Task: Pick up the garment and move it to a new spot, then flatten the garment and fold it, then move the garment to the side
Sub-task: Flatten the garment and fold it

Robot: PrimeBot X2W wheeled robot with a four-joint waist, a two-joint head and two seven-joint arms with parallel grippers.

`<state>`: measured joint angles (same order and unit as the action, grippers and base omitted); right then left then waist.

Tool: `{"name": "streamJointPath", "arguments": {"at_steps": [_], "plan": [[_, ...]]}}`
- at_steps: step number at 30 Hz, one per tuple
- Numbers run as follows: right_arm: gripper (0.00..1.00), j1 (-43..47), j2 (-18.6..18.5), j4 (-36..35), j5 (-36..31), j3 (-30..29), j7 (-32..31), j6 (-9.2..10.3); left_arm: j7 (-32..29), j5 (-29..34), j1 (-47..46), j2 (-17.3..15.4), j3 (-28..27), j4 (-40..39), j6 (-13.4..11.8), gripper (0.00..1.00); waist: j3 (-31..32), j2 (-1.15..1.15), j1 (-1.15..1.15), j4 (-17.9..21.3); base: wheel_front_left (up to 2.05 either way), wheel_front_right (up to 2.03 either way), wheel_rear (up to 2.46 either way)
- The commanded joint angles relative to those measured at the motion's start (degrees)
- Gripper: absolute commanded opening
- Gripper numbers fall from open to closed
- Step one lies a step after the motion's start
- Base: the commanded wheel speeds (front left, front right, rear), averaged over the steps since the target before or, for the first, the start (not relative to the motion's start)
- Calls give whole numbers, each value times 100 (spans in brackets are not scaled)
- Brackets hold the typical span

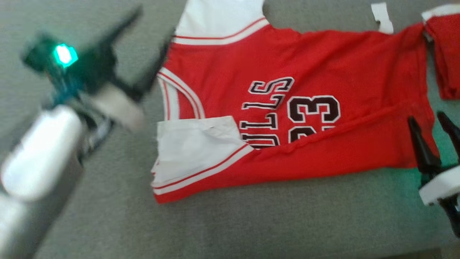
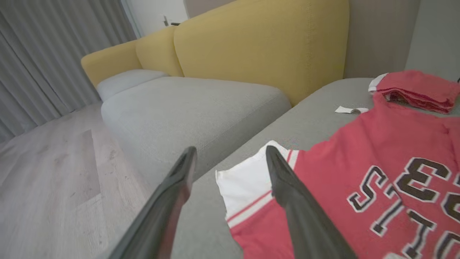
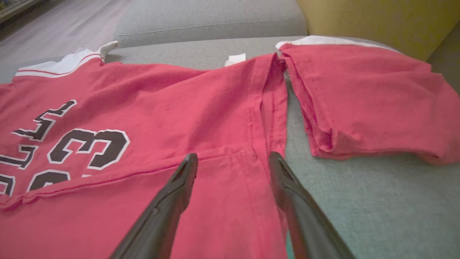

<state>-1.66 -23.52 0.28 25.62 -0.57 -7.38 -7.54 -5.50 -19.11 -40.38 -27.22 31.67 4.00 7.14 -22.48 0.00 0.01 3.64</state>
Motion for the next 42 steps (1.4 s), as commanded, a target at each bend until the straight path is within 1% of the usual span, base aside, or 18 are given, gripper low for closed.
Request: {"name": "streamJointPath", "arguments": {"at_steps": [1,4,7,10,12,18,25,26,27,28,32,36,37,39,42], "plan": [[100,-115,-127,-215,-37,78,62,5,-146,-116,-332,-230,-143,-65,14,100,-344,0,-1,318,0,0,0],[100,-361,-72,-304,-81,230,100,5,-735,-676,-1455,-454,540,248,31,100,-683,0,-1,557,0,0,0],[100,-576,-3,-311,-95,402,131,5,-1193,-1184,-2431,-657,1108,709,33,100,-983,0,-1,790,0,0,0],[100,-772,71,-250,-98,578,201,5,-1534,-1519,-3139,-815,1562,1230,33,100,-1222,0,-1,1033,0,0,0],[100,-878,133,-201,-97,707,248,5,-1715,-1635,-3494,-945,1838,1543,34,100,-1359,0,-1,1209,0,0,0],[100,-1066,232,7,-53,923,398,5,-2188,-2095,-4152,-1253,2350,2350,34,100,-1640,0,-1,1603,0,0,0],[100,-1153,284,261,12,1055,556,5,-2468,-2557,-4371,-1547,2784,2746,35,100,-1727,0,-1,1859,0,0,0],[100,-1164,282,290,20,1063,573,5,-2502,-2629,-4375,-1581,2852,2746,35,71,-1727,0,-1,1879,0,0,0],[100,-1176,278,316,29,1068,587,5,-2518,-2707,-4379,-1610,2909,2737,35,10,-1729,0,-1,1896,0,0,0],[100,-1190,270,336,38,1069,600,5,-2548,-2811,-4376,-1635,2966,2720,35,0,-1730,0,-1,1909,0,0,0],[100,-1355,195,302,163,1041,654,5,-2593,-3152,-4429,-1731,3151,2614,35,0,-1731,0,-1,1905,0,0,0],[100,-1756,112,143,563,1128,517,5,-2280,-3218,-4541,-1794,3349,2491,35,0,-1680,0,-1,1810,0,0,0],[100,-1756,112,143,563,1128,517,5,-2280,-3218,-4541,-1794,3349,2491,35,0,-1680,0,-1,1810,0,0,0],[100,-2029,61,127,807,1245,289,5,-2062,-3209,-4598,-1806,3471,2458,35,0,-1641,0,-1,1737,0,0,0],[100,-2525,-15,307,1111,1418,-67,5,-1733,-3227,-4700,-1788,3619,2445,35,0,-1609,0,-1,1612,0,0,0]]}}
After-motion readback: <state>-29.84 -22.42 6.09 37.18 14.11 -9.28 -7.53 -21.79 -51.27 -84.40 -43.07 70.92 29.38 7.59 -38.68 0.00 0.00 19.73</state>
